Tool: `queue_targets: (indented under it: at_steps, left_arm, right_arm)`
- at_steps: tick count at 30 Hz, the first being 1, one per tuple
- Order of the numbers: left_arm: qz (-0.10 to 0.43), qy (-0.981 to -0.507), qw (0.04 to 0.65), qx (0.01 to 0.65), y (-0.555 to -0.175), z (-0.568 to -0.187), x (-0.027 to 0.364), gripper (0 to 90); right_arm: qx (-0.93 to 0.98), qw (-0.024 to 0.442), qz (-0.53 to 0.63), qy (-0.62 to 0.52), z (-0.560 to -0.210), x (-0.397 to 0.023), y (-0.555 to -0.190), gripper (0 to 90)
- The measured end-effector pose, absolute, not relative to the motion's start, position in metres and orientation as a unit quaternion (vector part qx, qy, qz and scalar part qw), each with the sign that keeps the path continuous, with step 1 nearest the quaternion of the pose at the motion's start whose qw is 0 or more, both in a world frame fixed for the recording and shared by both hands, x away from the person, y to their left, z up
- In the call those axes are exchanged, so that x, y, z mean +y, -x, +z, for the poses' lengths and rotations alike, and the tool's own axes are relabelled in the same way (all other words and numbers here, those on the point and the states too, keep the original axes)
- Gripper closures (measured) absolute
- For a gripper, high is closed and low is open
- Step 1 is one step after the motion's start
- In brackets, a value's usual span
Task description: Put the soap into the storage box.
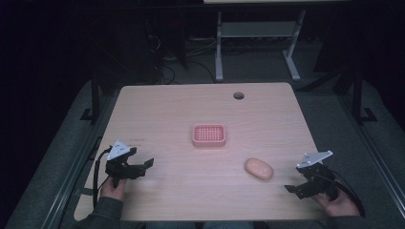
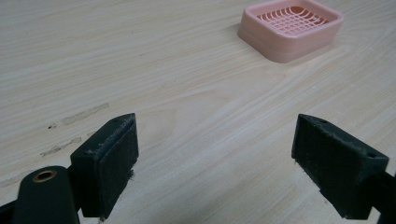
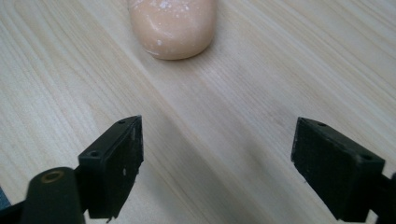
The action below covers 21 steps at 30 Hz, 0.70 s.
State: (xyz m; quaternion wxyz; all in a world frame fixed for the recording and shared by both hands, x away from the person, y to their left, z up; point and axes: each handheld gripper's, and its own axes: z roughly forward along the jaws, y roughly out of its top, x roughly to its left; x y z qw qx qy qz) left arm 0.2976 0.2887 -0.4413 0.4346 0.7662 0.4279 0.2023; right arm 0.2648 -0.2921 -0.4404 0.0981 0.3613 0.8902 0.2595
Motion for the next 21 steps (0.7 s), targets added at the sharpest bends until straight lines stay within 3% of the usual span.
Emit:
queue_targets:
  at_steps: [21]
  left_arm:
    - [0.221, -0.766, 0.425, 0.429, -0.304, -0.446, 0.292, 14.3]
  right_arm:
    - [0.923, 0.073, 0.219, -0.307, -0.413, -0.238, -0.287, 14.5]
